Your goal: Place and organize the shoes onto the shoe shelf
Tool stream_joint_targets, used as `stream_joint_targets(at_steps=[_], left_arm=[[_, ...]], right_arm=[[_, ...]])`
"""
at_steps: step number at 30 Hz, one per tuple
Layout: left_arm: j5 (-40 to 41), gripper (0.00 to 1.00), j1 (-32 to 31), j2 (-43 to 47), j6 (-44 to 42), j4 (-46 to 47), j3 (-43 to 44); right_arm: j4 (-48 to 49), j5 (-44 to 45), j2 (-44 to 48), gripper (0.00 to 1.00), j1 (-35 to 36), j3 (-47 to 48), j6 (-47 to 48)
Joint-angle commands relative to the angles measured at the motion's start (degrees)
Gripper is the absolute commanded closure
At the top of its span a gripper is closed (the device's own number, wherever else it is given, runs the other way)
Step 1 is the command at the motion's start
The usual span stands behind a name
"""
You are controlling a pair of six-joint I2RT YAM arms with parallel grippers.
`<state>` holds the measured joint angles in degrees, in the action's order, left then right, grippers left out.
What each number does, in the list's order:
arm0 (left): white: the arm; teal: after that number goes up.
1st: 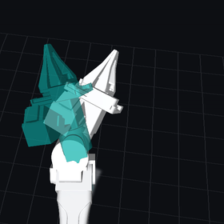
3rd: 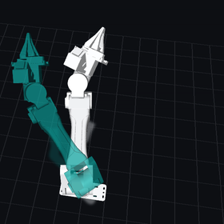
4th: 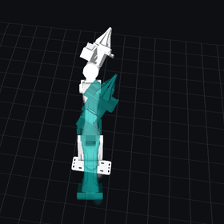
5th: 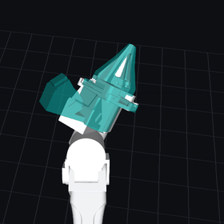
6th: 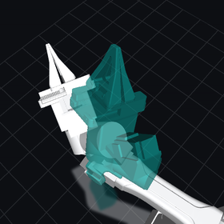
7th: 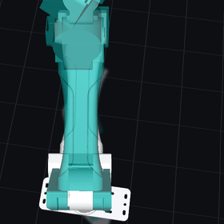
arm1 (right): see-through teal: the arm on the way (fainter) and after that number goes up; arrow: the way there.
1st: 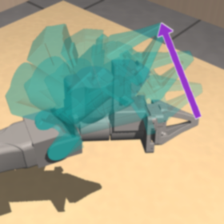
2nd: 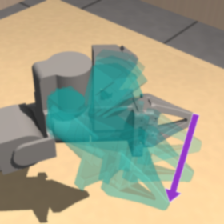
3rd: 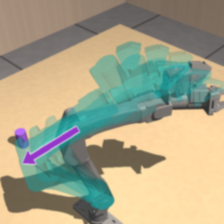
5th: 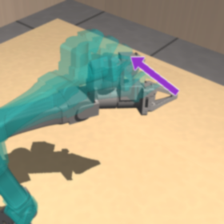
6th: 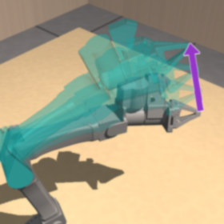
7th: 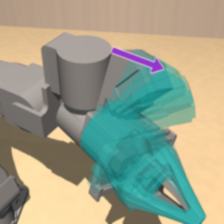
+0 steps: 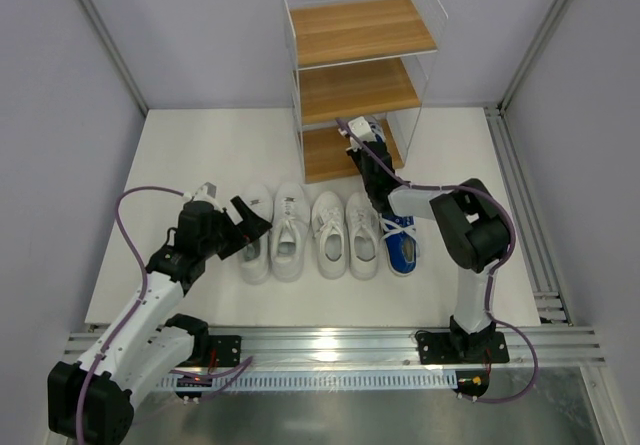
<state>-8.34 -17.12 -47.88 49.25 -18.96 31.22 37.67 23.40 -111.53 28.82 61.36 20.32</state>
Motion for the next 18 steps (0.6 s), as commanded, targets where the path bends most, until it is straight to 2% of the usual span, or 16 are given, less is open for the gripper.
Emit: stream_joint_targets(at_steps=[1, 4, 5, 11, 13, 18], left_arm=[[2.27, 0.0, 0.07, 0.68, -1.09, -0.9, -0.11], [2.36, 0.0, 0.07, 0.59, -1.09, -0.73, -0.37], [2.27, 0.0, 0.07, 0.42, -1.09, -0.81, -0.37], [2.19, 0.0, 0.07, 0.33, -0.91, -0.46, -0.81], [2.1, 0.0, 0.07, 0.59, -0.91, -0.46, -0.9], [2.1, 0.0, 0.07, 0.42, -0.74, 0.06, -1.16]], right_arm=[[1.62, 2.26, 0.78, 0.96, -0.87, 4.82, 0.43], [-2.76, 4.19, 1.05, 0.9, -0.78, 6.39, -0.54], [-4.08, 6.81, 1.05, 0.77, -0.78, 6.92, -0.89], [-10.77, 13.5, 2.8, 0.77, -0.78, 7.28, -2.56], [-13.58, 16.85, 3.07, 0.7, -0.69, 7.54, -3.09], [-14.45, 8.79, 8.42, 0.6, -0.69, 1.74, -4.13]])
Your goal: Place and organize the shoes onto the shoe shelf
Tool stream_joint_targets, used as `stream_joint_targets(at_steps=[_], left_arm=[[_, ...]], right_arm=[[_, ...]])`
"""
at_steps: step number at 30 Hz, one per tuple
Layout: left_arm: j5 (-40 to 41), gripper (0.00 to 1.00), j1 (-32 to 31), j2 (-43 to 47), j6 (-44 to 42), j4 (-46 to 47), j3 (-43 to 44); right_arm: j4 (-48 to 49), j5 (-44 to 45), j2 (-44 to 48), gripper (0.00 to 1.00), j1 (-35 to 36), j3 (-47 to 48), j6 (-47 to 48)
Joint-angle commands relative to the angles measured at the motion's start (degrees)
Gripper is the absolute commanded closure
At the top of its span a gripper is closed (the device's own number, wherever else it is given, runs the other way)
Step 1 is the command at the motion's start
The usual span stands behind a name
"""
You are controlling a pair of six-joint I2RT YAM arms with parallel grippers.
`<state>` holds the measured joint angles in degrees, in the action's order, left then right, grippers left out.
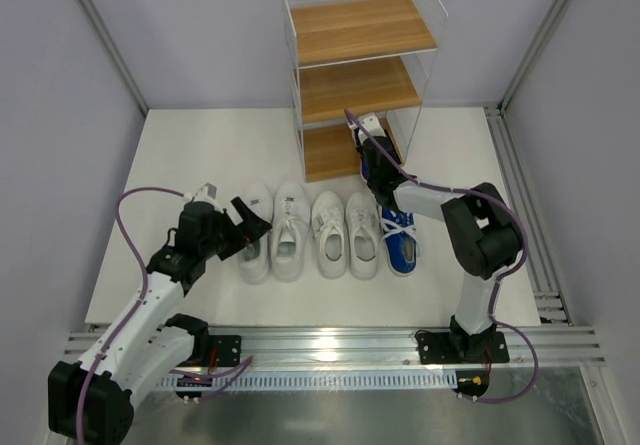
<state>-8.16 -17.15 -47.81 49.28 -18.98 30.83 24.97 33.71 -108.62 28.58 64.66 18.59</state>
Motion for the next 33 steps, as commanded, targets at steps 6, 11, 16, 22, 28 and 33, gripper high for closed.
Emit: stream_joint_targets(at_steps=[6, 11, 16, 22, 28, 33], left_arm=[[1.48, 0.0, 0.1, 0.44, -0.32, 0.09, -0.86], [2.1, 0.0, 0.1, 1.06, -0.41, -0.09, -1.47], [1.66, 0.0, 0.1, 0.7, -0.15, 0.44, -1.65], [1.4, 0.0, 0.1, 0.7, -0.15, 0.53, -1.91], [1.31, 0.0, 0.1, 0.97, 0.12, 0.61, -2.26], [1.31, 0.0, 0.1, 1.14, 0.03, 0.26, -2.18]], right_arm=[[-10.46, -21.39, 8.07, 0.53, -2.47, -1.12, -10.58], [-9.06, -27.74, 12.11, 0.51, -2.47, -4.46, -17.26], [-7.75, -23.26, 12.64, 0.49, -2.47, -7.79, -25.17], [-10.28, -15.1, 11.41, 0.41, -2.04, -8.68, -30.18], [-10.03, -12.45, 10.01, 0.49, -1.86, -8.24, -30.54], [-11.35, -12.0, 6.93, 0.62, -1.86, -4.9, -29.58]])
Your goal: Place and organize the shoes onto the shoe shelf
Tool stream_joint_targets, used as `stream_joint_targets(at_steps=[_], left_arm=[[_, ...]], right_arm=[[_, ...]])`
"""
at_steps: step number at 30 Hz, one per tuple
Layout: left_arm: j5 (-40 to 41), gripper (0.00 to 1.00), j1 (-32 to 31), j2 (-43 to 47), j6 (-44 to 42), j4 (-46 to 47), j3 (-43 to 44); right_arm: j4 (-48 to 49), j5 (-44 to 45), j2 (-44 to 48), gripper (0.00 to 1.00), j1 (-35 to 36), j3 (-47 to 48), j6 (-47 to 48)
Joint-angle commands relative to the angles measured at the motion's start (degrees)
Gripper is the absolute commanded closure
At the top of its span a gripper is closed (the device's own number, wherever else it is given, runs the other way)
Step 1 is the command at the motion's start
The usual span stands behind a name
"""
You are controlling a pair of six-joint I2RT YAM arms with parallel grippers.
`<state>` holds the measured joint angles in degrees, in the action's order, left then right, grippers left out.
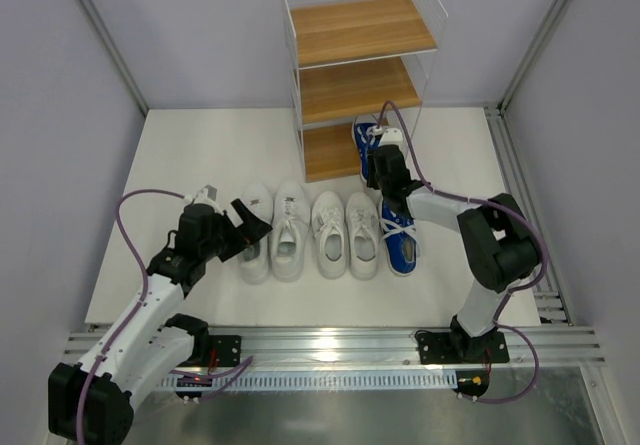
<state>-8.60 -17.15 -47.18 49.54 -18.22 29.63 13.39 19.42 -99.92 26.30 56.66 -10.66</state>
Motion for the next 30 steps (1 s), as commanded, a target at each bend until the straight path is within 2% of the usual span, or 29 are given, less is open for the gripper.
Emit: stream_joint_targets(at_steps=[1, 4, 7, 9, 19, 25, 30], left_arm=[[2.01, 0.0, 0.1, 0.77, -0.23, -0.59, -0.97], [2.1, 0.0, 0.1, 1.03, -0.32, -0.85, -0.97], [2.36, 0.0, 0.1, 1.3, -0.5, -1.29, -0.97], [2.45, 0.0, 0.1, 1.21, -0.5, -1.21, -0.97], [2.27, 0.0, 0.1, 0.95, -0.41, -0.85, -1.06], [2.36, 0.0, 0.1, 1.12, -0.5, -1.29, -1.06], [2.8, 0.01, 0.1, 1.65, -0.67, -1.73, -0.97]], right_arm=[[0.41, 2.38, -2.29, 0.64, 0.41, 3.19, -0.42], [0.5, 2.99, -3.0, 0.72, 0.33, 4.06, 0.02], [0.06, 5.27, -3.18, 0.88, 0.33, 4.42, 0.02], [-0.12, 7.46, -2.91, 0.93, 0.41, 4.33, 0.11], [-0.65, 18.98, -1.95, 0.96, 0.33, 5.73, 6.17], [0.32, 19.52, -2.73, 0.96, 0.24, 7.49, 8.81], [-0.29, 15.92, -2.56, 0.96, 0.24, 7.76, 8.9]])
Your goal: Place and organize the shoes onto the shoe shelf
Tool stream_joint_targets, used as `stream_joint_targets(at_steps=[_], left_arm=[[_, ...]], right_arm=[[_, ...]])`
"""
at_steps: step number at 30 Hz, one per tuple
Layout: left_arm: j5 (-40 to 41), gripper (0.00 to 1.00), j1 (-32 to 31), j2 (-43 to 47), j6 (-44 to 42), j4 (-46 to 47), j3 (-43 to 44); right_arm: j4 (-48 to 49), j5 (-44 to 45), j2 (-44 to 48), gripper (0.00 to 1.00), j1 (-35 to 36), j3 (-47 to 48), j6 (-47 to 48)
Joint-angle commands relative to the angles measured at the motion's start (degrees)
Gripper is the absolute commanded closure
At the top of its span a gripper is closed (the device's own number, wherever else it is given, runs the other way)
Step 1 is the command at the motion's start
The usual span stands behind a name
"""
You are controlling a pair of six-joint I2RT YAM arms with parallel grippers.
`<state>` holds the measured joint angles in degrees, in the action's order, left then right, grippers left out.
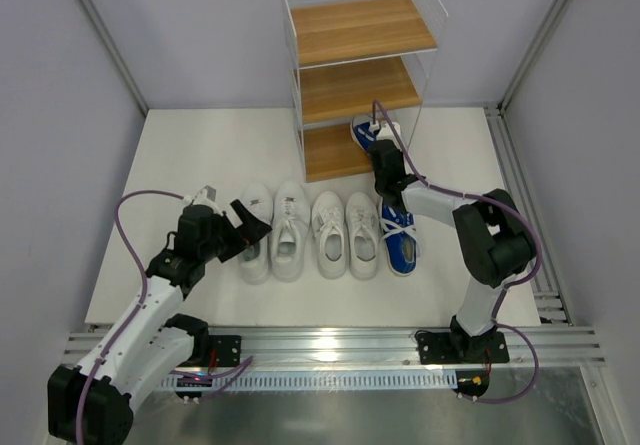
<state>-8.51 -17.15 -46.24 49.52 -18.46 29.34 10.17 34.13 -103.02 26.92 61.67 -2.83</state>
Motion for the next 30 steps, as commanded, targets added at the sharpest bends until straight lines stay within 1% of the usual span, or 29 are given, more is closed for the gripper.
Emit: stream_joint_targets(at_steps=[1, 5, 6, 8, 9, 10, 13, 18, 22, 24, 25, 26, 27, 28, 30], left_arm=[[2.71, 0.0, 0.1, 0.71, -0.65, -1.32, -0.69], [2.63, 0.0, 0.1, 0.27, -0.65, -1.23, -0.78], [2.62, 0.0, 0.1, 0.27, -0.56, -0.97, -0.87], [2.27, 0.0, 0.1, 0.01, -0.56, -0.79, -0.87], [2.27, 0.0, 0.1, 0.01, -0.47, -0.7, -0.87], [2.27, 0.0, 0.1, 0.01, -0.47, -0.7, -0.87], [2.27, 0.0, 0.1, 0.27, -0.47, -0.88, -0.78], [2.62, 0.0, 0.1, 0.89, -0.65, -1.49, -0.87], [2.71, 0.0, 0.1, 0.89, -0.74, -1.67, -0.78], [2.62, 0.0, 0.1, 0.97, -0.65, -1.67, -0.69], [2.8, 0.0, 0.1, 1.06, -0.65, -1.67, -0.69], [2.8, 0.0, 0.1, 1.06, -0.65, -1.58, -0.95], [2.8, 0.0, 0.1, 1.06, -0.65, -1.32, -1.04], [2.8, 0.0, 0.1, 1.06, -0.56, -1.14, -1.22], [2.71, 0.0, 0.1, 0.8, -0.47, -0.71, -1.74]], right_arm=[[2.83, 0.33, 0.72, 0.96, -0.37, 2.23, 0.9], [3.19, -5.73, 1.95, 0.94, -0.37, 0.65, 1.25], [2.92, -7.74, 1.77, 0.93, -0.37, 0.73, 1.34], [2.57, -8.81, 1.51, 0.89, -0.37, 0.73, 1.42], [2.48, -9.6, 1.25, 0.86, -0.37, 0.73, 1.42], [2.13, -9.35, 1.07, 0.75, -0.37, 0.91, 1.25], [2.13, -8.56, 0.98, 0.64, -0.37, 0.74, 1.16], [4.85, -7.5, 3.79, 0.53, -0.46, -1.9, 0.98], [5.21, -6.89, 8.26, 0.51, -0.46, -4.88, 0.11], [4.86, -6.27, 13.0, 0.5, -0.37, -7.34, -1.99], [4.77, -6.09, 14.76, 0.5, -0.37, -10.66, -3.22], [4.77, -5.92, 18.87, 0.49, -0.03, -12.69, -4.37], [4.59, -5.57, 20.56, 0.46, 0.24, -14.63, -5.86], [3.63, -4.43, 22.58, 0.46, 0.94, -18.3, -8.22], [2.49, -1.54, 27.42, 0.45, 4.45, -21.75, -9.99]])
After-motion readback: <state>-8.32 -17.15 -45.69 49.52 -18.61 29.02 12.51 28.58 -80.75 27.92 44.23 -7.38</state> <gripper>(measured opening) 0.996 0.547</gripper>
